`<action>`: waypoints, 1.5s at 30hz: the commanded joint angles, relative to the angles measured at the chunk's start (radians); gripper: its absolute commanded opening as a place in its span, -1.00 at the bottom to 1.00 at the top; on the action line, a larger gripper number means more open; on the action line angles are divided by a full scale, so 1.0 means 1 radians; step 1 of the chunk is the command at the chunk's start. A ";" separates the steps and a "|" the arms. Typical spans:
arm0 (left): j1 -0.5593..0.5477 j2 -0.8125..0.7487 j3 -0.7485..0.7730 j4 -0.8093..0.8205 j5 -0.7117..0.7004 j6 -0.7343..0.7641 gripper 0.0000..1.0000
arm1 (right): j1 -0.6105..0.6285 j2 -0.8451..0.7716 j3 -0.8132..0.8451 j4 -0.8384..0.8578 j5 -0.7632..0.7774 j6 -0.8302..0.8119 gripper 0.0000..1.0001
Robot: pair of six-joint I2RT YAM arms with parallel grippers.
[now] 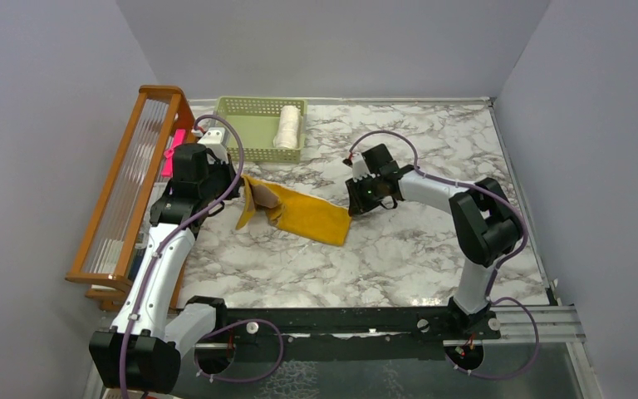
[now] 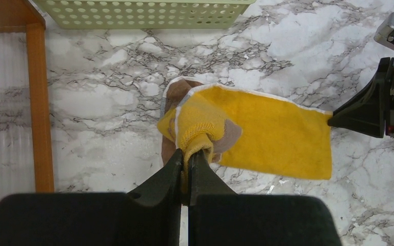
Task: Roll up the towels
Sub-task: Flatten out the towel at the center of the board.
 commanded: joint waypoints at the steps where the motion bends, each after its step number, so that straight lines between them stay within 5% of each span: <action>1: 0.003 -0.017 0.006 0.004 -0.028 -0.003 -1.00 | 0.008 0.014 0.040 -0.001 -0.006 -0.015 -0.74; 4: 0.002 -0.016 0.014 0.005 -0.035 -0.001 -1.00 | 0.008 0.002 0.054 -0.007 0.003 -0.018 -0.98; 17: 0.003 -0.008 0.333 -0.025 -0.225 0.056 -1.00 | 0.008 -0.315 0.261 -0.077 0.257 -0.015 -0.99; 22: 0.003 -0.079 0.384 -0.020 -0.265 0.046 -1.00 | 0.008 -0.563 0.191 0.034 0.300 0.006 -0.99; 33: 0.003 -0.615 0.170 0.037 -0.104 -0.094 -1.00 | 0.007 -0.983 0.129 -0.157 -0.004 0.042 -0.99; 38: 0.003 -0.727 0.150 0.014 -0.057 -0.099 -1.00 | 0.008 -1.054 0.152 -0.189 -0.123 0.136 -0.99; 44: 0.003 -0.605 -0.039 -0.048 -0.069 -0.117 -0.97 | 0.007 -0.999 0.011 -0.161 0.107 0.265 -0.98; 45: 0.003 -0.566 -0.093 -0.043 -0.115 -0.146 -0.78 | 0.007 -0.980 -0.049 -0.133 0.175 0.284 -0.99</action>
